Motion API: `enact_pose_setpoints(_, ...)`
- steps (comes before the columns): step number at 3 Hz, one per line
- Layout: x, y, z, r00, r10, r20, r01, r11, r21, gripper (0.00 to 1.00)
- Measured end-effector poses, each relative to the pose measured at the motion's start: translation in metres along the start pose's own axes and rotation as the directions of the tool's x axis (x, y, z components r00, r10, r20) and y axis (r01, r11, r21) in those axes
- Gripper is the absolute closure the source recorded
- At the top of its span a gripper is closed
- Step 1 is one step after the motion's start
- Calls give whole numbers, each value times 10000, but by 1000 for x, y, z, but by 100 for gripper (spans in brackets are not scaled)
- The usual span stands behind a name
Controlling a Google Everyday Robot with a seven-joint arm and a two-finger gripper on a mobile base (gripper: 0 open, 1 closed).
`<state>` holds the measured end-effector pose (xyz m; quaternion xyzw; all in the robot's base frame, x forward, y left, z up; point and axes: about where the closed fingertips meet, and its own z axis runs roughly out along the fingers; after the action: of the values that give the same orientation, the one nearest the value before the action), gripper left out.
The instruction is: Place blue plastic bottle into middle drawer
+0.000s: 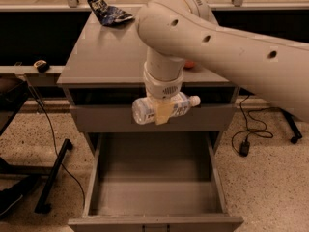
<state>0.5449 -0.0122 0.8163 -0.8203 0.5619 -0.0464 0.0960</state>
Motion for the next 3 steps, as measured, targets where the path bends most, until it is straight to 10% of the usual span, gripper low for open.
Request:
enact_pose_setpoints(1, -1, 3, 26, 9986, 317, 419, -283, 9963, -810, 100)
enact_pose_setpoints(2, -17, 34, 94, 9782, 1399, 1537, -1027, 9683, -2277, 100)
enact_pose_setpoints(3, -33, 110, 185, 9195, 2908, 2646, -1844, 9134, -3630, 100)
